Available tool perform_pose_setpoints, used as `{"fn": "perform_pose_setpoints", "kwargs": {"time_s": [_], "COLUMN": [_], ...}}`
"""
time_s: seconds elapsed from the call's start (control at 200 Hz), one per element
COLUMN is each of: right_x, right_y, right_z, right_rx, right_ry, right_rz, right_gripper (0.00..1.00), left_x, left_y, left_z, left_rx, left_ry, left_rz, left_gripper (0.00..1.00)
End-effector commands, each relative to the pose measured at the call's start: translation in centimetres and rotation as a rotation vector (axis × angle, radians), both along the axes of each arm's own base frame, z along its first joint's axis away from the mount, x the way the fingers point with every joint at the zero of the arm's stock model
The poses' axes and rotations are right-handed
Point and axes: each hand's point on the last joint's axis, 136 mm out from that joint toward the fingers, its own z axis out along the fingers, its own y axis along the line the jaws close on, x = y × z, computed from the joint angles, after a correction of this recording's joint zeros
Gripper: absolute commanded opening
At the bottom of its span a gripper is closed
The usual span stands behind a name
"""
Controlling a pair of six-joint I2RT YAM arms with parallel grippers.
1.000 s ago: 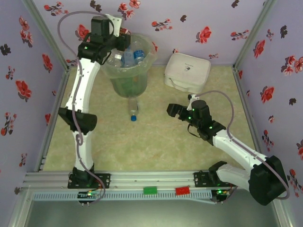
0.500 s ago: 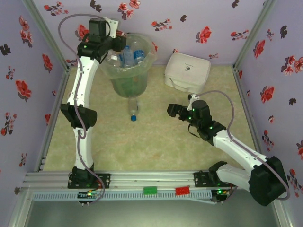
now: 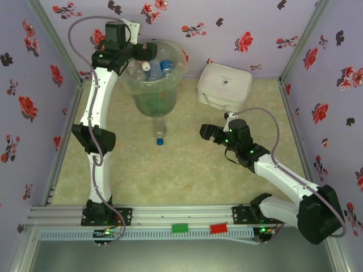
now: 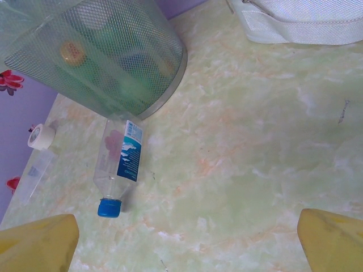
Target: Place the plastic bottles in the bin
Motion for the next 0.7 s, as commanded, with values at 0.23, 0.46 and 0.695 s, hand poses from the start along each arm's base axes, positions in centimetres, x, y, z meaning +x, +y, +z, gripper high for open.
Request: {"fn": "perform_pose_setpoints", "kwargs": {"time_s": [0.23,0.46,0.695], "right_x": [0.7,0.7,0.8], "right_y": [0.2,0.2,0.0], "right_z": [1.2,1.0,1.1], "right_rx": [0.009,0.002,-0.014], "right_ry": [-0.03,-0.028,-0.036], "right_rz": [0.001,0.001,-0.004], "right_gripper": [1.0,1.0,1.0], "left_x": [-1.1,0.3,-1.8], "left_y": [0.5,0.1,0.7], "left_z": [1.2,-1.8,1.4], "left_rx": [-0.061,-0.106,-0.149], "left_ry": [0.004,0.072,0.046], "left_rz": [0.011,0.028,0.042], "left_gripper": [0.76,0.76,0.91]}}
